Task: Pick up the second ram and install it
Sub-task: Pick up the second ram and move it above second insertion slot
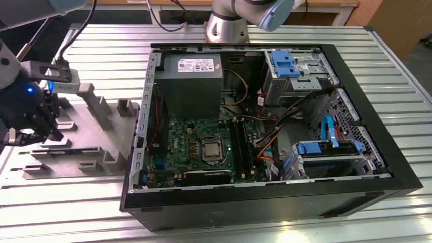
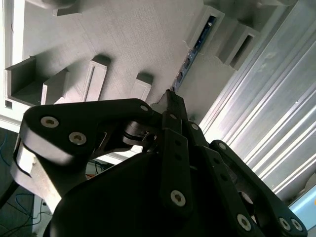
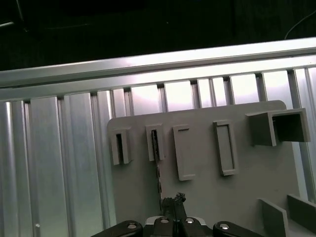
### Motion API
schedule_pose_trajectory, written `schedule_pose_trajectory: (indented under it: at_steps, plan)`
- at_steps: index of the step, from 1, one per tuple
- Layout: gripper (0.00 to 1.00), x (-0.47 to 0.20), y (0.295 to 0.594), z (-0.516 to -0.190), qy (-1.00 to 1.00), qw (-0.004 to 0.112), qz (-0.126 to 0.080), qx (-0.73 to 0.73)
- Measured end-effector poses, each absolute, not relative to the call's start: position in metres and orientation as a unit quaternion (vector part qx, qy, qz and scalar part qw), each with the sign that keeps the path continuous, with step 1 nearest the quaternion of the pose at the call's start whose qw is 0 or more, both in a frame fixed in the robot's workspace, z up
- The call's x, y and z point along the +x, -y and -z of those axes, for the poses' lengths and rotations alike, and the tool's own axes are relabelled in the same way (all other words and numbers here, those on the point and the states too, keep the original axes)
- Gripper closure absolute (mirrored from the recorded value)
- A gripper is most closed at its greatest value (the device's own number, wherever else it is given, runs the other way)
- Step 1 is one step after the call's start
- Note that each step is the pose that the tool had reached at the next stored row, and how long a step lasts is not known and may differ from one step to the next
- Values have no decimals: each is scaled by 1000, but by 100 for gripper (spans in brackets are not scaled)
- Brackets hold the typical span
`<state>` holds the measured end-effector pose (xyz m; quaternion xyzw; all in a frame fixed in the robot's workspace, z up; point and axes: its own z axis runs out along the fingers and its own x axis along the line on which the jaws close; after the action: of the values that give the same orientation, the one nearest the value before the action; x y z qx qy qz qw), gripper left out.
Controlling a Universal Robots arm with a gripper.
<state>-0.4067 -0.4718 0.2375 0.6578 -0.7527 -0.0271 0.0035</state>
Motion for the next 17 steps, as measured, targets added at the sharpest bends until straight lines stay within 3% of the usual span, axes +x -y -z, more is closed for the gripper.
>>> schedule_pose_trajectory:
  at_steps: [17]
  plan:
    - [89, -407, 475, -227, 739, 4, 27, 673]
